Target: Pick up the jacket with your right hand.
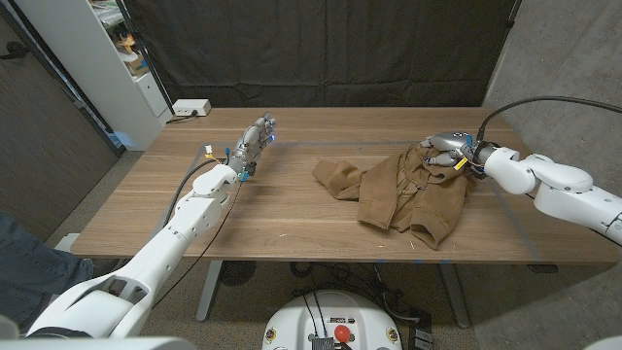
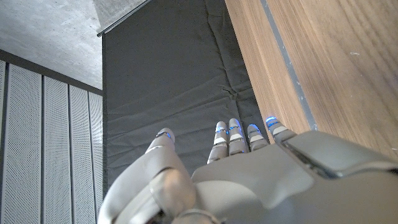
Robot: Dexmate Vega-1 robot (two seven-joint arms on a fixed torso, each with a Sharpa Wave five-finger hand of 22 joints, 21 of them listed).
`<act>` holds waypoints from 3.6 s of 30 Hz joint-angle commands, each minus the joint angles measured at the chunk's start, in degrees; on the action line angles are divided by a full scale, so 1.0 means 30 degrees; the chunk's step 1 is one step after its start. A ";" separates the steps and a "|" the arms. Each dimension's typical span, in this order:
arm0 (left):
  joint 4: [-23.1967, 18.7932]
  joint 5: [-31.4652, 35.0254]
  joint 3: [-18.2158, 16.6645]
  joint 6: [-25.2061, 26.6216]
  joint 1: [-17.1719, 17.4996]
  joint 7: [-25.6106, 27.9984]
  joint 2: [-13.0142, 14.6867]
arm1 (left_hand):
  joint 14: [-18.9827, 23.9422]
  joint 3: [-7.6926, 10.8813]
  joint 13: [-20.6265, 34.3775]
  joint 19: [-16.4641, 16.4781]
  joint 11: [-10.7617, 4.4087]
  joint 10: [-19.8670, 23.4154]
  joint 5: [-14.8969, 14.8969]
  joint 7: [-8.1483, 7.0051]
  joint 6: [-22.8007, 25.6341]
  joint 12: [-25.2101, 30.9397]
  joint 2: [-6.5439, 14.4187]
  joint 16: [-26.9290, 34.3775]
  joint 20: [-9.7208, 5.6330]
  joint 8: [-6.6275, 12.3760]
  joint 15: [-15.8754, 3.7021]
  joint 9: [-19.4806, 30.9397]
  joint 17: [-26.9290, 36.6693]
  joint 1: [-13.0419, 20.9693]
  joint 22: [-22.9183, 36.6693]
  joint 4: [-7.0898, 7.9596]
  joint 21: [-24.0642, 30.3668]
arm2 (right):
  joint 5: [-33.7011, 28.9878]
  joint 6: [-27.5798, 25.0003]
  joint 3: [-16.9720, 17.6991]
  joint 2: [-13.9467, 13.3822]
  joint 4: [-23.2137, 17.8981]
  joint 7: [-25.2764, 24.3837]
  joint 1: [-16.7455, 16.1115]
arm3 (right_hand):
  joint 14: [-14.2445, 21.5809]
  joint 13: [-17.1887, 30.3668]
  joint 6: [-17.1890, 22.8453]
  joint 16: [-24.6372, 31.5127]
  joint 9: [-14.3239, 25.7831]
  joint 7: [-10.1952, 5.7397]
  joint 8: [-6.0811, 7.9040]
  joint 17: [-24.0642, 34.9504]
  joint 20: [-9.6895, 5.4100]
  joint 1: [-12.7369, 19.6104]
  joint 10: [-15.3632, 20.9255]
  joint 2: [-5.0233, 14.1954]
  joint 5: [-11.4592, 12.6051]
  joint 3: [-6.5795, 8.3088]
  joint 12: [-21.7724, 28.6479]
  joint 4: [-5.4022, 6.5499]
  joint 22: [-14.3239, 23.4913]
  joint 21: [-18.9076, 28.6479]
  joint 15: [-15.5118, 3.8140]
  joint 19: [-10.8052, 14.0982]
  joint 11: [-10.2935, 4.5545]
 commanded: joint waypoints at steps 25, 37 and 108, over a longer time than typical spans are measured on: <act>-0.0237 -0.0083 0.0014 -0.0301 0.0017 -0.0252 -0.0034 | 0.0058 0.0073 0.0068 -0.0017 0.0001 0.0018 -0.0011 0.0053 0.0258 0.0127 0.0116 0.0079 0.0119 0.0019 0.0057 0.0068 0.0036 -0.0030 0.0108 -0.0126 0.0032 | 0.1101 -0.1532 0.3356 -0.2828 -0.3763 -0.1297 -0.2558 | 0.0412 0.0676 0.0626 -0.0666 0.0109 -0.0204 0.0163 0.0888 -0.1665 0.0327 -0.0008 0.0263 0.0169 0.2369 0.0187 -0.1944 0.0506 0.1321 -0.2983 -0.0463 -0.0218; -0.0268 -0.0052 0.0009 -0.0285 -0.0052 -0.0215 -0.0047 | 0.0077 0.0097 0.0072 -0.0021 -0.0010 0.0025 -0.0012 0.0092 0.0280 0.0129 0.0144 0.0080 0.0111 0.0018 0.0030 0.0069 0.0035 -0.0024 0.0108 -0.0155 0.0029 | 0.1722 -0.1825 0.4453 -0.3736 -0.4512 -0.1329 -0.3068 | 0.0630 0.0766 0.1020 -0.0944 0.0329 -0.0228 0.0390 0.1230 -0.1665 0.0405 0.0118 0.0266 0.0207 0.2503 0.0118 -0.1943 0.0697 0.1969 -0.2987 -0.0702 -0.0257; 0.1442 -0.0232 0.0037 -0.1138 -0.1236 -0.1603 -0.0341 | 0.0139 0.0309 0.0086 -0.0034 0.0058 0.0154 -0.0068 0.0119 0.0330 0.0158 0.0364 0.0064 0.0134 -0.0012 0.0052 0.0073 0.0027 0.0063 0.0109 -0.0369 0.0019 | 0.0561 -0.2894 1.5992 -0.2921 -0.8908 0.3077 -0.6799 | 0.2012 0.1233 0.1513 -0.2283 0.0557 -0.0269 0.0354 0.2583 -0.1714 0.0684 0.0952 0.0021 0.0275 0.3324 -0.0546 -0.2024 0.1213 0.5708 -0.2946 -0.2062 -0.0349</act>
